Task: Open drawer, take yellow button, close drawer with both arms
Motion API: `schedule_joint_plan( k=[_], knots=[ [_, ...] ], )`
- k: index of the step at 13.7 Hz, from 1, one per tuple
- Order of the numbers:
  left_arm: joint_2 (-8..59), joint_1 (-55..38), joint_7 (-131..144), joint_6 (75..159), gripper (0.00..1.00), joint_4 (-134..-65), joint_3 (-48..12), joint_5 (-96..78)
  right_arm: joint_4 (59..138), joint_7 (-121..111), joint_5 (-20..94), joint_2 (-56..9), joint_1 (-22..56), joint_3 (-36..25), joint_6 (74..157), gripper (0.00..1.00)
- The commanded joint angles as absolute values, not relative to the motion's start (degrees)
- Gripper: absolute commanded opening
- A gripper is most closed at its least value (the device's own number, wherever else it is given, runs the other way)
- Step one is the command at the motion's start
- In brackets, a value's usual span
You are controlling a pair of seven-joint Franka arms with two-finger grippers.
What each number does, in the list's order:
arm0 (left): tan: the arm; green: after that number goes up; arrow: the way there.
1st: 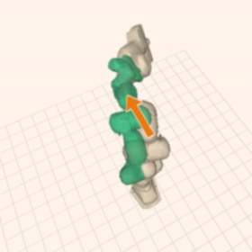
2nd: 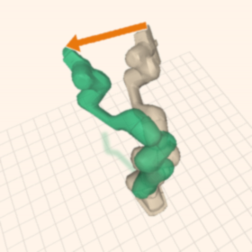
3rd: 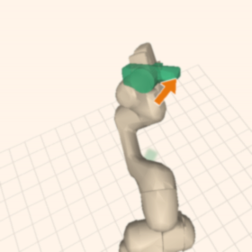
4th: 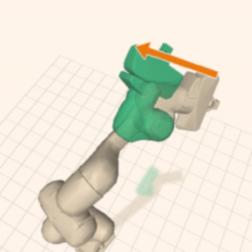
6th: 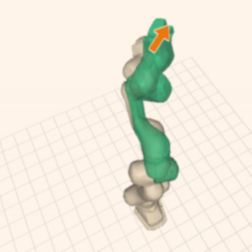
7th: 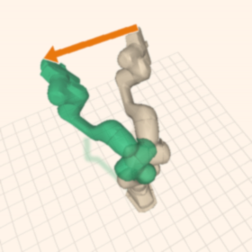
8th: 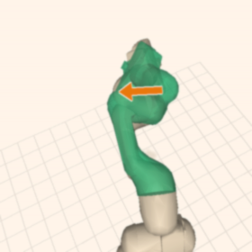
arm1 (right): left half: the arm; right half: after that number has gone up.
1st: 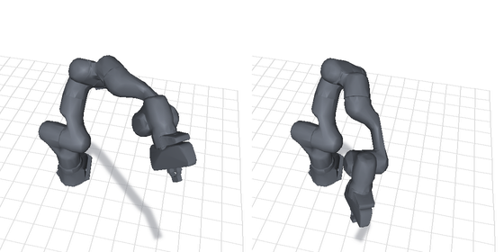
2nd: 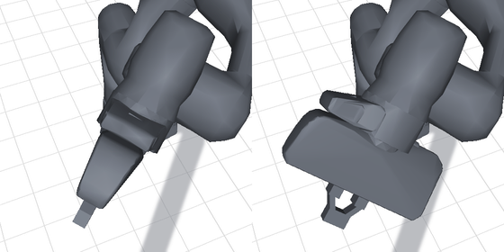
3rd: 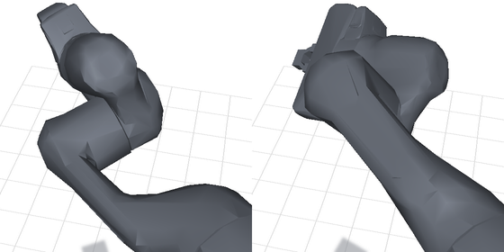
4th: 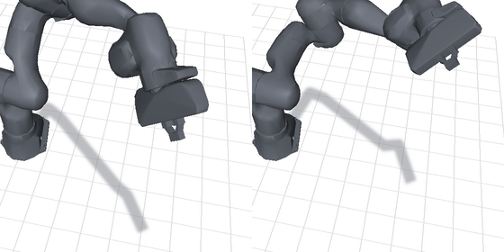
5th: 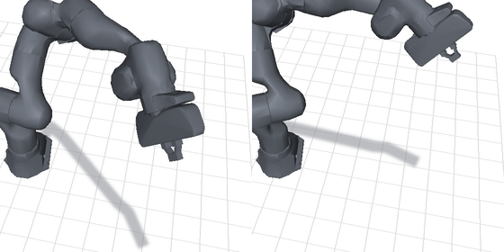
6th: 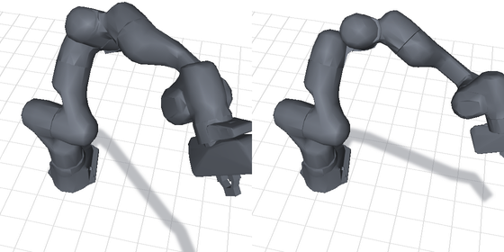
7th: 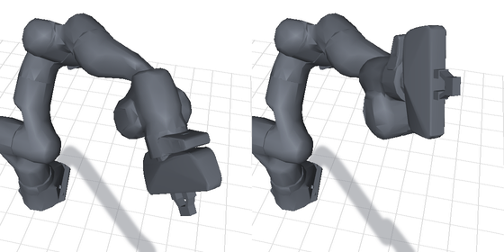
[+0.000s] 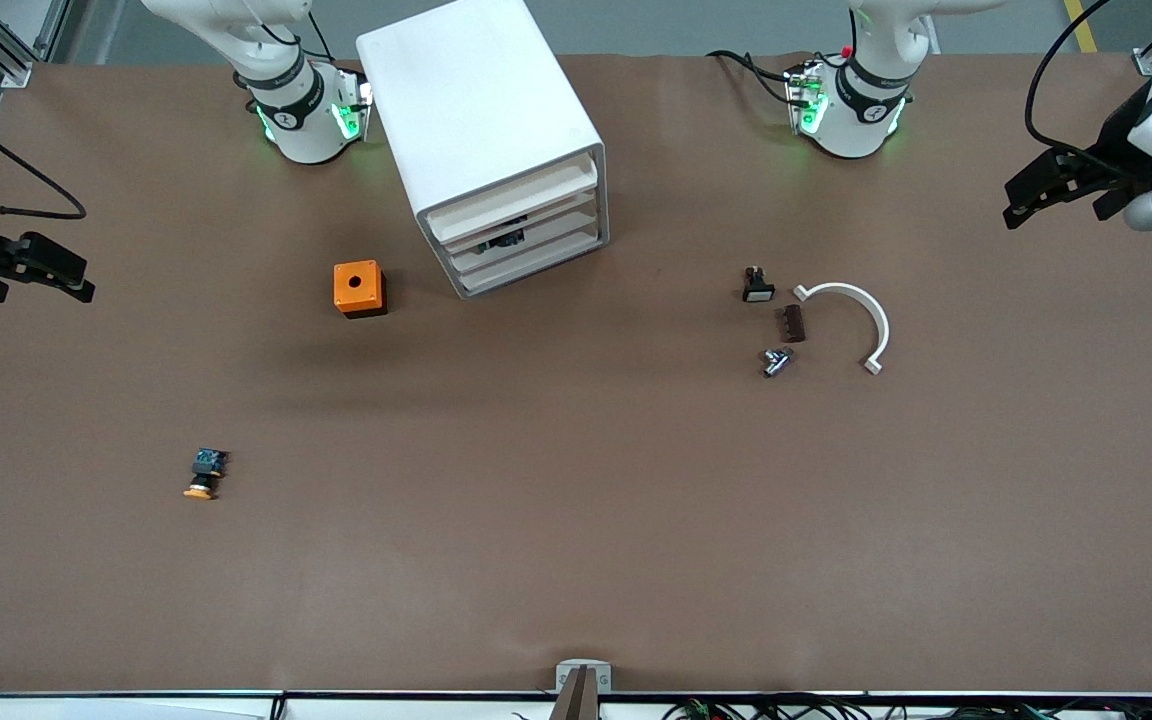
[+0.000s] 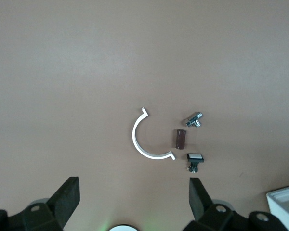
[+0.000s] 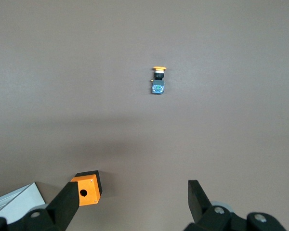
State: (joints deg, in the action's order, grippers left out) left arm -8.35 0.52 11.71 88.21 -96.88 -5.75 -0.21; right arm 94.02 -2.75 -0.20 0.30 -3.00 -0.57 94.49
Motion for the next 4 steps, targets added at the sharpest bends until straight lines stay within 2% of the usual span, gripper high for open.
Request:
schedule_joint_plan(
  k=[1,4],
  knots=[
    [-8.4,1.0,13.6,88.1,1.0,-95.9,-5.9,-0.6,94.9,-1.9,-0.4,1.5,-4.1,0.3,94.6,1.0],
    [-7.8,1.0,12.9,87.2,1.0,-95.0,-5.9,-0.4,94.9,-1.9,-0.4,1.5,-3.8,0.3,94.6,1.0]
  ],
)
